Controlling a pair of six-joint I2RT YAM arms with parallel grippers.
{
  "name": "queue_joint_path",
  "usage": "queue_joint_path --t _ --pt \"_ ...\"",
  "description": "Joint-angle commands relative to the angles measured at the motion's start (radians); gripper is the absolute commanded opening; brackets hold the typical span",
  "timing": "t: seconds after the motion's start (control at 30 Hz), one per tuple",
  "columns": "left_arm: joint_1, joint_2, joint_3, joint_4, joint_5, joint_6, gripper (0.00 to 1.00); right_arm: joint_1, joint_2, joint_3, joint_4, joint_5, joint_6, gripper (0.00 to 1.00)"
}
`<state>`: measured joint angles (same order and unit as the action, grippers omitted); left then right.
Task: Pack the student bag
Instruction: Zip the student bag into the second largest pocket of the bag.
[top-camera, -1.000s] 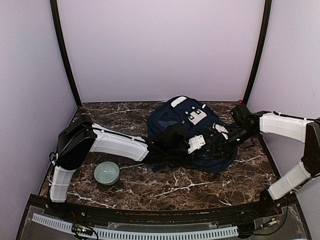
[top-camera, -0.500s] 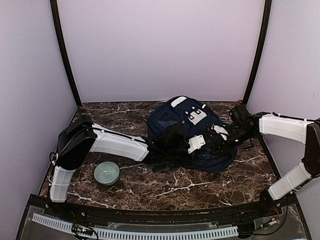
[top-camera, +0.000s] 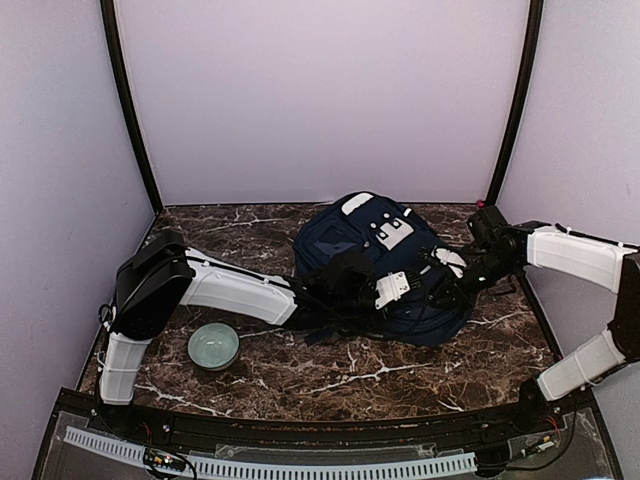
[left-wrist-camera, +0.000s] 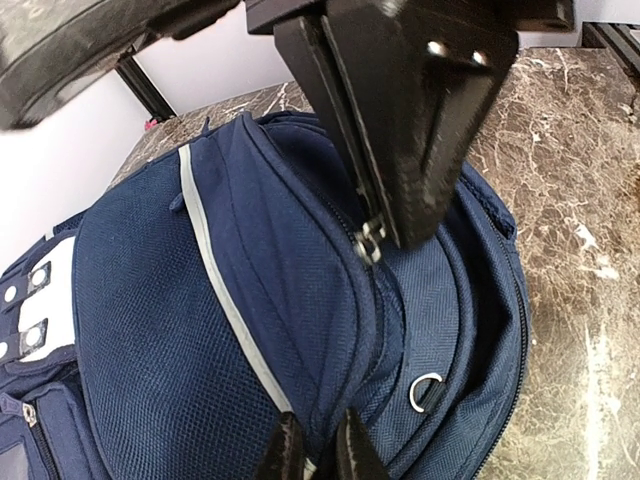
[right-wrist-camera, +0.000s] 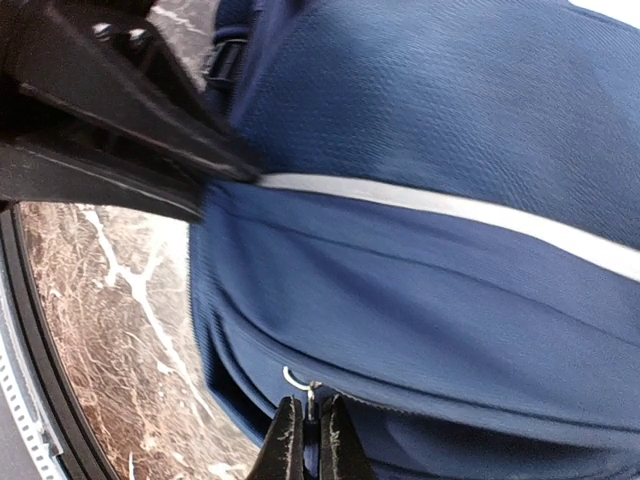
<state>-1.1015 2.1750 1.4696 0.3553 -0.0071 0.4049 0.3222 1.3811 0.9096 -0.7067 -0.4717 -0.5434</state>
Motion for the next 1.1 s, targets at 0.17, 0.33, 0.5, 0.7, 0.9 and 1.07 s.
queue_joint_path --t 0.17,0.33,0.5,0.7,0.9,1.07 --pt "0.006 -0.063 -0.073 0.002 0.032 -0.013 0.0 -0.143 -0.009 0.059 -0.094 0.088 -0.065 0.0" --pt "0.005 -0.081 -0.102 -0.002 0.037 -0.009 0.0 -0.196 0.012 0.082 -0.114 0.097 -0.089 0.0" --pt "0.004 -0.102 -0.13 -0.028 0.047 0.006 0.0 -0.245 0.042 0.108 -0.116 0.122 -0.123 0.0" --pt "0.0 -0.162 -0.194 -0.093 0.013 0.045 0.0 -0.298 0.102 0.152 -0.111 0.133 -0.167 0.0" --pt "0.002 -0.293 -0.361 -0.132 -0.107 0.042 0.0 -0.267 0.116 0.179 -0.138 -0.002 -0.184 0.0" --pt "0.016 -0.392 -0.471 -0.209 -0.207 -0.004 0.02 -0.071 0.088 0.144 -0.122 -0.028 -0.147 0.0"
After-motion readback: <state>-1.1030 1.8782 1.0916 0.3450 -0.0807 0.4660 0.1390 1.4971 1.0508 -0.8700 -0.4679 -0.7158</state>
